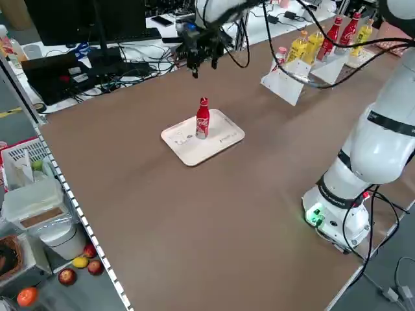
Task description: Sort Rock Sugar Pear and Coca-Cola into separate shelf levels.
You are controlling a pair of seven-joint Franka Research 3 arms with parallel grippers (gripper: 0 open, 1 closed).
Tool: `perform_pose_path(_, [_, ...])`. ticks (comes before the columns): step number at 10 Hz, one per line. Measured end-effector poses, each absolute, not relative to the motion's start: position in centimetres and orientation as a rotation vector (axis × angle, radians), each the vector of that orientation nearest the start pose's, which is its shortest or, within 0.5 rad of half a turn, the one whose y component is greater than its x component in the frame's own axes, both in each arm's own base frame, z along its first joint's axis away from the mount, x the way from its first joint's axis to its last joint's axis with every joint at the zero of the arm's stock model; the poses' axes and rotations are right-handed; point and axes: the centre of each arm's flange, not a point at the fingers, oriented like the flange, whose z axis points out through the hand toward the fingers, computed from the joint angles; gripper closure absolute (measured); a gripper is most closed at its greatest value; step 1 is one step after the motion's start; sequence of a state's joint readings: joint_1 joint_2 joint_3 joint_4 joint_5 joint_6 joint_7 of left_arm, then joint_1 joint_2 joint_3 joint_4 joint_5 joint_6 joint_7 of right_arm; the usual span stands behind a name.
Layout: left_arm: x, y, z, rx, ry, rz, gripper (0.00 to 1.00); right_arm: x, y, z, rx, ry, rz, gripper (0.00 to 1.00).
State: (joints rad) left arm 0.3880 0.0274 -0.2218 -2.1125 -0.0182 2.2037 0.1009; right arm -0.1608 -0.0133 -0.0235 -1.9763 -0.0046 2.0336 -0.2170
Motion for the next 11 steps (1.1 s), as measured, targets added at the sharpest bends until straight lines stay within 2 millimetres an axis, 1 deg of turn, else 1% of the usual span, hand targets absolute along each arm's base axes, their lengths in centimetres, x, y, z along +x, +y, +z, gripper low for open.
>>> perform_pose_path(1, [53.4,9.8,38.7,-3.145,-0.109,-0.120,0.01,54.7,-10.7,46.2,-3.159,-0.091,-0.120,0.07])
perform_pose_path(2, [52.5,10.6,37.0,-3.139,-0.102,-0.141,0.02,54.3,-11.1,44.7,-3.160,-0.103,-0.124,0.07])
perform_pose_path(3, [51.8,11.1,35.8,-3.134,-0.094,-0.161,0.04,53.9,-11.3,43.5,-3.161,-0.105,-0.134,0.07])
perform_pose_path(4, [51.3,11.2,35.0,-3.132,-0.084,-0.168,0.04,53.6,-11.3,42.2,-3.163,-0.103,-0.148,0.07])
perform_pose_path(5, [51.1,11.1,34.5,-3.132,-0.081,-0.170,0.07,53.4,-11.3,40.8,-3.163,-0.102,-0.147,0.07])
perform_pose_path(6, [51.0,11.1,34.3,-3.133,-0.081,-0.168,0.12,53.2,-11.4,39.6,-3.162,-0.098,-0.131,0.07])
perform_pose_path(7, [51.1,11.1,34.1,-3.134,-0.080,-0.166,0.19,53.2,-11.8,38.9,-3.160,-0.087,-0.112,0.07])
perform_pose_path(8, [51.1,11.1,33.7,-3.136,-0.074,-0.162,0.24,53.1,-12.0,38.2,-3.159,-0.081,-0.100,0.07])
perform_pose_path(10, [51.2,11.1,33.0,-3.142,-0.059,-0.147,0.26,53.1,-12.0,37.3,-3.158,-0.081,-0.083,0.09])
perform_pose_path(11, [51.2,11.1,32.7,-3.144,-0.055,-0.143,0.30,53.1,-11.9,37.0,-3.157,-0.083,-0.074,0.09])
